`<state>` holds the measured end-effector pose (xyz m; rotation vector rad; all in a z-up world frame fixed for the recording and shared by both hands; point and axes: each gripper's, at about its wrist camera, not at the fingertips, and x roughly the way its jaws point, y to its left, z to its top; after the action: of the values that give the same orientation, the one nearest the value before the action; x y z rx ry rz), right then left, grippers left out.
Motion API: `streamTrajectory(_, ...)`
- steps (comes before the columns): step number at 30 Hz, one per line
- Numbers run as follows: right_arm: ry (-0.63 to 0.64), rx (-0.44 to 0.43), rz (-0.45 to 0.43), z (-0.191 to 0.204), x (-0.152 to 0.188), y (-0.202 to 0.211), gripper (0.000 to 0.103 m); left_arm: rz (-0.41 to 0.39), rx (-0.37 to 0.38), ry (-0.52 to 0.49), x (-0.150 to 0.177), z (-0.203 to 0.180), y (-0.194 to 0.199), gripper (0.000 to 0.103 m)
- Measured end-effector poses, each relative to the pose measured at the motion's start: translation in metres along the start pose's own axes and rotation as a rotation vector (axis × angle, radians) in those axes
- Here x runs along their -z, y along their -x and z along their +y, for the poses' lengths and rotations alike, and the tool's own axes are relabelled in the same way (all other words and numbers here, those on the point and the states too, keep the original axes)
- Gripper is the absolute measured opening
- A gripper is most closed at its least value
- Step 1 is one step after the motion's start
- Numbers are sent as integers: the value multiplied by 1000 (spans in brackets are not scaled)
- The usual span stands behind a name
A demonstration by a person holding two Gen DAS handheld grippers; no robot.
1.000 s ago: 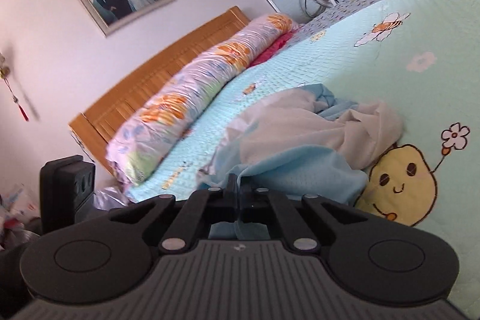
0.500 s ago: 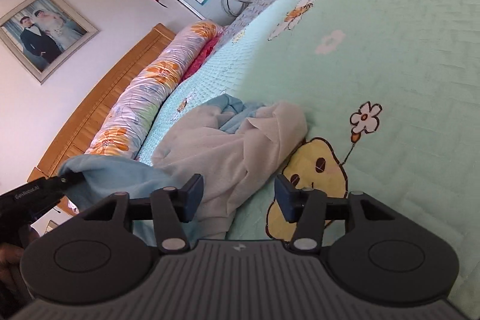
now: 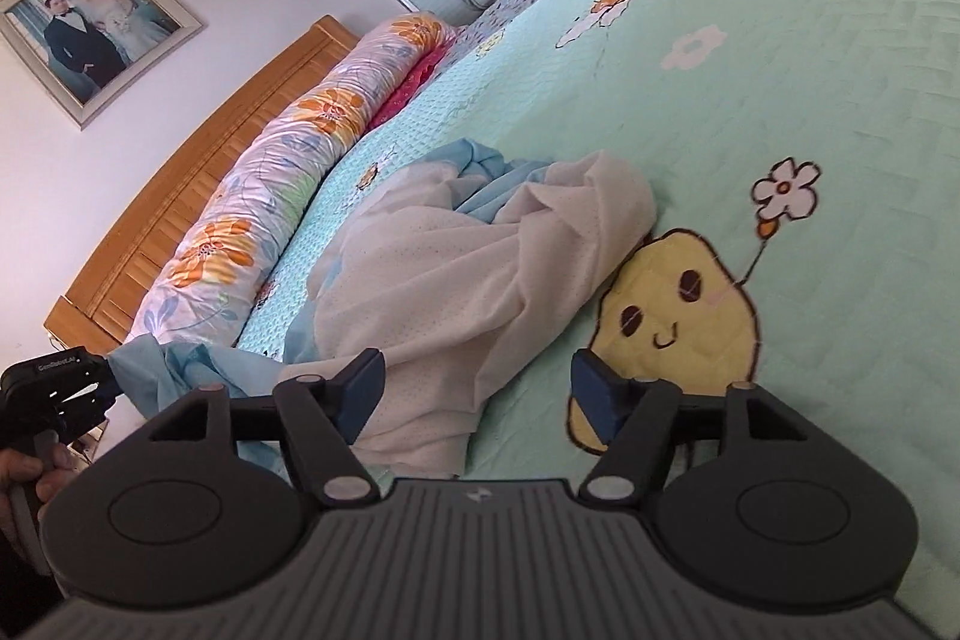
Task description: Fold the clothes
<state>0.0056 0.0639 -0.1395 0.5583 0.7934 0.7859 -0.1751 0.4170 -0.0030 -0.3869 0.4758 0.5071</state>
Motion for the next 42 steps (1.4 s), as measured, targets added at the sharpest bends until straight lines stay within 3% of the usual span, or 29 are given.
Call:
streamTrajectory(2,4,1,9,6,1,-9,70,25,21,-24,7,-4,-4,46)
streamTrajectory(5,15,-13,31,17,2,-25,68,99,51,-80,22,-18,-21,50)
streamTrajectory(6,29,-5,41,21,1,-31,63,122,58,-87,27,-21,-26,50)
streamTrajectory(8,54,17,62,27,-3,-42,14,158,78,-91,35,-25,-34,49)
streamTrajectory(9,60,30,45,29,-7,-42,10,172,87,-94,39,-26,-36,48)
streamTrajectory(13,99,44,-208,41,-36,14,2,162,102,-93,39,-24,-32,42)
streamTrajectory(16,78,64,-391,36,-58,72,2,138,124,-71,33,-25,-25,41)
streamTrajectory(20,101,117,-440,29,-68,112,13,108,175,-86,29,-38,-16,41)
streamTrajectory(21,141,110,-411,33,-66,111,21,104,184,-97,29,-43,-14,41)
streamTrajectory(23,228,98,-363,49,-55,99,54,101,191,-119,30,-50,-12,41)
streamTrajectory(25,269,88,-322,62,-41,81,62,113,195,-141,32,-53,-11,41)
streamTrajectory(30,284,71,-159,80,-12,39,63,157,220,-188,43,-46,-8,43)
streamTrajectory(32,383,71,-55,94,6,25,72,176,222,-188,48,-42,-11,43)
streamTrajectory(37,621,207,75,109,40,-20,71,220,241,-169,61,-37,-19,43)
streamTrajectory(39,649,242,121,109,38,-37,39,231,251,-173,65,-39,-20,43)
streamTrajectory(40,642,250,145,108,32,-45,10,234,256,-175,66,-39,-20,43)
streamTrajectory(42,556,235,127,109,8,-49,2,235,265,-174,68,-38,-19,43)
